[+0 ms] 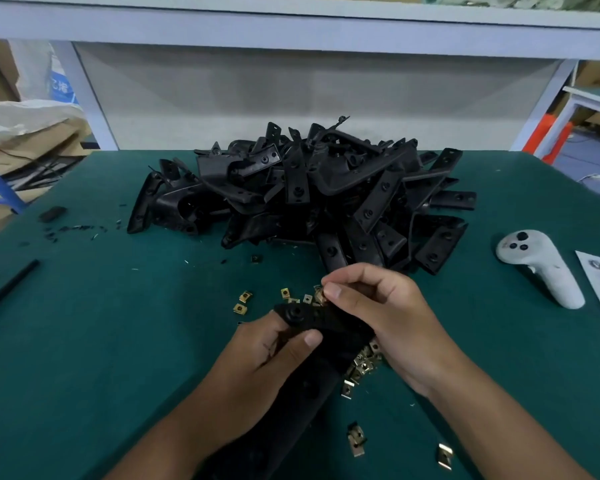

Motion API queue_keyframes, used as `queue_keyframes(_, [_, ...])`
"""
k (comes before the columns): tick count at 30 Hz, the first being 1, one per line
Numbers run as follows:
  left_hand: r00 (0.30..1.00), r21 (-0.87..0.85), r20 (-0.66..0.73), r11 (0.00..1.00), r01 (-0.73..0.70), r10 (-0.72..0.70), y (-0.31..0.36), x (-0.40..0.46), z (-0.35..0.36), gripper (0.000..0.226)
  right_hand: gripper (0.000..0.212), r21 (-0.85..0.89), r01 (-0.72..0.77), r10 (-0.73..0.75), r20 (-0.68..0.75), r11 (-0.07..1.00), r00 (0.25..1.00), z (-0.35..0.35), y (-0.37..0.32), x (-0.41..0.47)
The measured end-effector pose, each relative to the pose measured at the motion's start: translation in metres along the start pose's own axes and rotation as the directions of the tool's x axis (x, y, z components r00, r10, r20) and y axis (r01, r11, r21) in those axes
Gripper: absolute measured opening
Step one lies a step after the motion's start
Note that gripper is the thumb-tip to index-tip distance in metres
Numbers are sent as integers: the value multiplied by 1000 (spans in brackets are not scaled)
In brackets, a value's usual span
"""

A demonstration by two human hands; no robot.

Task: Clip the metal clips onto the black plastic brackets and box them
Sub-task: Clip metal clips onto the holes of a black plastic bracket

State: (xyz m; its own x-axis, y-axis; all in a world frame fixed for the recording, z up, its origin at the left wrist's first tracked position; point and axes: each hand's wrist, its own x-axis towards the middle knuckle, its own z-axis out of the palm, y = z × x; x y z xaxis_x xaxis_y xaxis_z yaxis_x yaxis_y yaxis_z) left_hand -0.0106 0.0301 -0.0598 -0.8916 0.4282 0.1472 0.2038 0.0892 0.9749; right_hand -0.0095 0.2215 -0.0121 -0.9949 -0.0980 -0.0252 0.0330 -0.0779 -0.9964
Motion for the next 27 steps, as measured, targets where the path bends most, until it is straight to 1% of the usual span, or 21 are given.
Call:
queue_keyframes(3, [999,51,33,998,-39,37,-2,0,1,36,16,-40,28,-28,14,999,1000,2,1,-1])
queue_keyframes(7, [997,72,24,995,-76,75,1,1,0,30,15,-45,52,-51,21,998,998,3,2,-3])
queue_keyframes(10, [998,50,18,996,-69,68,1,0,-1,29,14,-56,73,-72,14,996,997,2,2,-2])
queue_keyframes(16, [998,76,41,996,-56,53,1,1,-3,28,14,-139,100,-89,83,985,993,-1,0,-1])
queue_keyframes(20, [998,117,37,991,-61,57,0,3,-9,29,14,-125,90,-79,94,988,992,-2,-1,-2])
queue_keyframes(24, [997,198,46,978,-68,60,4,4,-15,17,15,-127,111,-100,91,986,991,-3,2,-2])
queue_keyframes(26, [997,228,45,971,-68,60,6,4,-19,21,17,-108,128,-114,124,986,986,-2,4,-2])
queue_keyframes(27, [997,239,37,968,-72,65,7,4,-20,23,24,-93,137,-123,147,986,982,-1,5,-2])
